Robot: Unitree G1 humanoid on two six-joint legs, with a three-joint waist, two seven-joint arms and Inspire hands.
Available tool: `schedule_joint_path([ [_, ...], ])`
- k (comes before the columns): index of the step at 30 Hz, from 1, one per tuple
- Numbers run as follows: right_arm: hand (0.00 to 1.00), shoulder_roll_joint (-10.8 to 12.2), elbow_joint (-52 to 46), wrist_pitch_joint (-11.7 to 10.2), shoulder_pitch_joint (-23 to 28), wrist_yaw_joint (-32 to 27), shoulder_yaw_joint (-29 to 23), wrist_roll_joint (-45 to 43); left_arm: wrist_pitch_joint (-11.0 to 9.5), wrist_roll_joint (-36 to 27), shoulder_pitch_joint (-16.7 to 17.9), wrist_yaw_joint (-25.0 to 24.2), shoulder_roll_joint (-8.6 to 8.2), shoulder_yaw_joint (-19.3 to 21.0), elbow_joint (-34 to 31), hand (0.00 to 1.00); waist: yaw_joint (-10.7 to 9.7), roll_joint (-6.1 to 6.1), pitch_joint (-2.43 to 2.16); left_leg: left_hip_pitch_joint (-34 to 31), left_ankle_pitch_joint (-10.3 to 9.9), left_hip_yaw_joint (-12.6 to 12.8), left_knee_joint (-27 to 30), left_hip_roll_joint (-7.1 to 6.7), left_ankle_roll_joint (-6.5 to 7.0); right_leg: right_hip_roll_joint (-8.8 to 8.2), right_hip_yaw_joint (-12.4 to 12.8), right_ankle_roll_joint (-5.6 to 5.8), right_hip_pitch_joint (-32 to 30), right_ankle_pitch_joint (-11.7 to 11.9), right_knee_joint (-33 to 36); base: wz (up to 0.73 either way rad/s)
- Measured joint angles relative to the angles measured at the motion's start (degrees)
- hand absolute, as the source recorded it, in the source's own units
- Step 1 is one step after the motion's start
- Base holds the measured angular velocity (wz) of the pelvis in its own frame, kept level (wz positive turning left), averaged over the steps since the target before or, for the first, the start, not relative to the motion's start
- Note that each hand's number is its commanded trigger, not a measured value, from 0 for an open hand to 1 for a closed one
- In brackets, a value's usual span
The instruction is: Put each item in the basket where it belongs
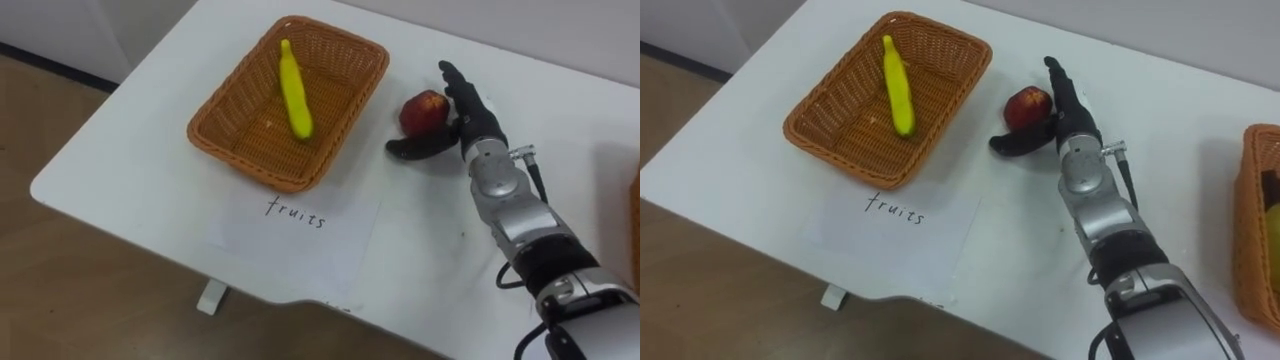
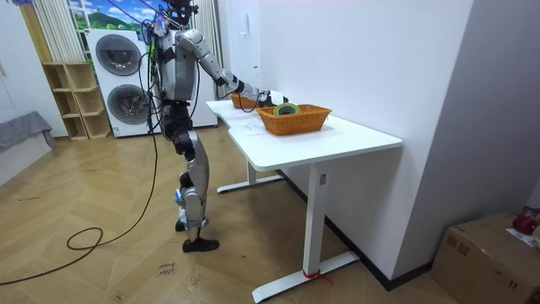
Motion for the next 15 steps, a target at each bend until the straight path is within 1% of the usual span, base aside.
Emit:
schedule_joint_path([
  [9,0.0,0.04,0.13,0.42,-0.77,0.0,-0.01,-0.03,0.07,0.0,0.13,0.0,0.0,0.0,-0.08,0.0,0.07,0.03,-0.02,-0.21,0.02,-0.4,0.02,-0.02,-0.02,-0.04,-0.59,0.0,0.0,0.0,-0.03,0.01],
  [15,0.0,0.04,0.04,0.43,-0.77,-0.02,0.15,-0.23,0.06,0.0,0.1,0.0,0.03,0.01,-0.13,0.0,0.02,0.22,-0.14,-0.22,0.03,-0.73,0.04,-0.04,0.0,-0.11,-0.73,0.0,-0.01,0.0,-0.03,0.0],
])
